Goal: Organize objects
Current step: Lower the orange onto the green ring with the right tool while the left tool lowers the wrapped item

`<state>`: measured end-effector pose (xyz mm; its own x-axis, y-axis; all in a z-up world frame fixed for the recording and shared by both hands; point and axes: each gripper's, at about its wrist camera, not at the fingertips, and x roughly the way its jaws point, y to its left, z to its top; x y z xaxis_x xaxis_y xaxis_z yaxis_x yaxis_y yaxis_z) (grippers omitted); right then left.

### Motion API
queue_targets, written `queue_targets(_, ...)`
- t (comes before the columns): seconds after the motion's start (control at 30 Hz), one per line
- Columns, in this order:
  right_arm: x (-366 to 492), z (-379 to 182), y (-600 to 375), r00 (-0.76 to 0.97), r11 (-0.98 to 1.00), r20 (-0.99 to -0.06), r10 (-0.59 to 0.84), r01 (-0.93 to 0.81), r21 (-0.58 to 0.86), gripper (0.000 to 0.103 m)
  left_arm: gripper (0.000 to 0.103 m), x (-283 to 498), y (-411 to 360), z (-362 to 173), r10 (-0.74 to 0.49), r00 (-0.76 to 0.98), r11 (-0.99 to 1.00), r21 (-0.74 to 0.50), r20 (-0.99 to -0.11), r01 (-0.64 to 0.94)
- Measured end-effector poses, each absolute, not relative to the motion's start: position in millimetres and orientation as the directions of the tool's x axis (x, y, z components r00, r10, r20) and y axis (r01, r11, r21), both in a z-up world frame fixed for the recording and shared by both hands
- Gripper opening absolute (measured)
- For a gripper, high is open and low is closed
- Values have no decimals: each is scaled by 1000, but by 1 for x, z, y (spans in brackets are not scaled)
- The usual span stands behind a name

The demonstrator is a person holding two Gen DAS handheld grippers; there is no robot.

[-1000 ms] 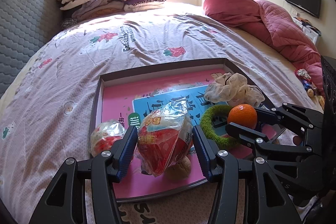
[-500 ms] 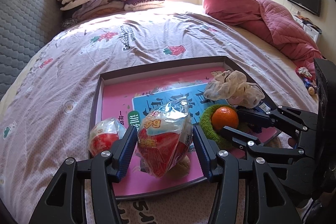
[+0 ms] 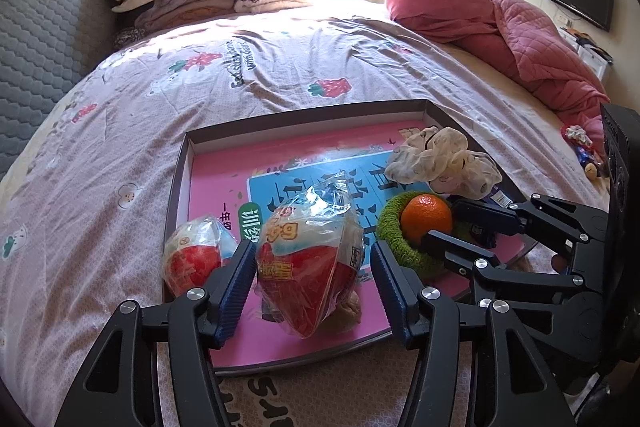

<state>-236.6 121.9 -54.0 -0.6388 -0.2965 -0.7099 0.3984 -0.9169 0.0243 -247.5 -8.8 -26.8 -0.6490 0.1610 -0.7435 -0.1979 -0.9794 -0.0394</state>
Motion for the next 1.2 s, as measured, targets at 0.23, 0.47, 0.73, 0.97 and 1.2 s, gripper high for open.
queue_targets(0.23,-237,-49,125,-644,-920,-704,-299,390,34,39,64,-246,-10,-22,158,-660,-981,-38,-735,-193)
queue_targets(0.47,-238,-45,128,-650,-925,-697,-302,378,47,43,66,-245,-13,-16,155,-670,-983,-42,-726,-181)
queue_targets(0.73,-236,-39,130,-656,-924,-687,-314,378,60,43,67,-243,-14,-8,150,-686,-984,-41,-712,-173)
queue_targets(0.97,-233,-27,132,-674,-924,-663,-326,374,75,43,67,-239,-17,0,143,-702,-986,-39,-698,-162)
queue_targets(1.2,-227,-16,134,-683,-925,-648,-336,368,92,46,68,-234,-19,9,132,-712,-989,-39,-690,-145)
